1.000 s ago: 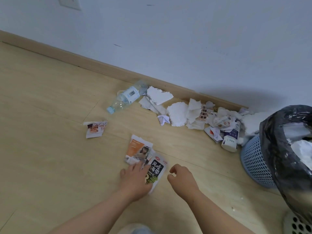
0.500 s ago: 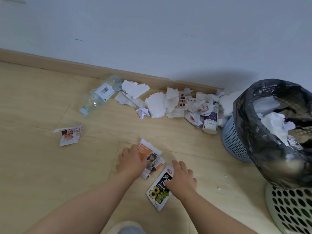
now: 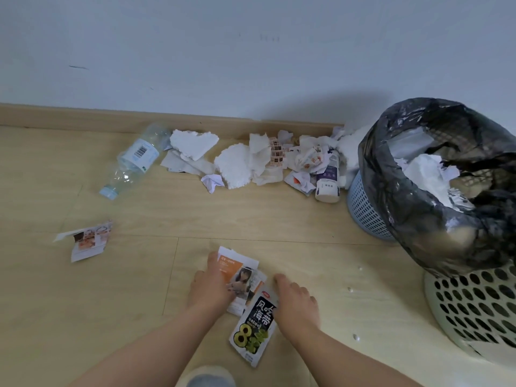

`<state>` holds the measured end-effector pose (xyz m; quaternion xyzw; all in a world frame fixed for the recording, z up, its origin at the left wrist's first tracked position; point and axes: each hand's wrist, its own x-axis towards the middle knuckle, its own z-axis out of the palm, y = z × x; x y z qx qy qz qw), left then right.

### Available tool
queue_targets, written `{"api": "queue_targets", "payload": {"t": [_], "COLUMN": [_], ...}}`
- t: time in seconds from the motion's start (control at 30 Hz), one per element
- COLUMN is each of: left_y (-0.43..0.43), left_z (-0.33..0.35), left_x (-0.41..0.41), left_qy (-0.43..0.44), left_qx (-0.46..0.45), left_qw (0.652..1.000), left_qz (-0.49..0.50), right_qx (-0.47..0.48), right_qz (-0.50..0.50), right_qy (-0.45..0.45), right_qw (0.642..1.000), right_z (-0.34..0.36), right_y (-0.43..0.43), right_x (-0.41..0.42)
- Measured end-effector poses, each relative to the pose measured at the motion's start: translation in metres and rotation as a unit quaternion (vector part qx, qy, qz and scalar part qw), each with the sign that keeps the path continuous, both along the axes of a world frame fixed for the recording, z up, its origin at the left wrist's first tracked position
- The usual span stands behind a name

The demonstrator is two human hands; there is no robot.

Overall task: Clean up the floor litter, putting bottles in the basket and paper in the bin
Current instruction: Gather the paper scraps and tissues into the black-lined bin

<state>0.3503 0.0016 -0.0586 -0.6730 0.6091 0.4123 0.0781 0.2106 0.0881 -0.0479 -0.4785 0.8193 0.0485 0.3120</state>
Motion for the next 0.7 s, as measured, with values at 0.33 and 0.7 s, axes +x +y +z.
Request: {"api": "queue_targets", "payload": {"t": [0.33, 0.7], "left_y": [-0.022, -0.079], "left_z": [0.022, 0.139], "left_x": [-0.013, -0.095], "left_qy": [0.086, 0.333], "left_qx": [0.010, 0.032], "left_qw": [0.996, 0.940], "left_qz": [-0.027, 0.071], "right_qx": [-0.033, -0.208], "right_qz": [-0.209, -0.336], "right_qy": [-0.173, -0.348], "right_qw": [0.962, 0.850], "right_z": [0.020, 0.130], "right_y": [-0.035, -0.118], "right_x": [-0.030, -0.084]}}
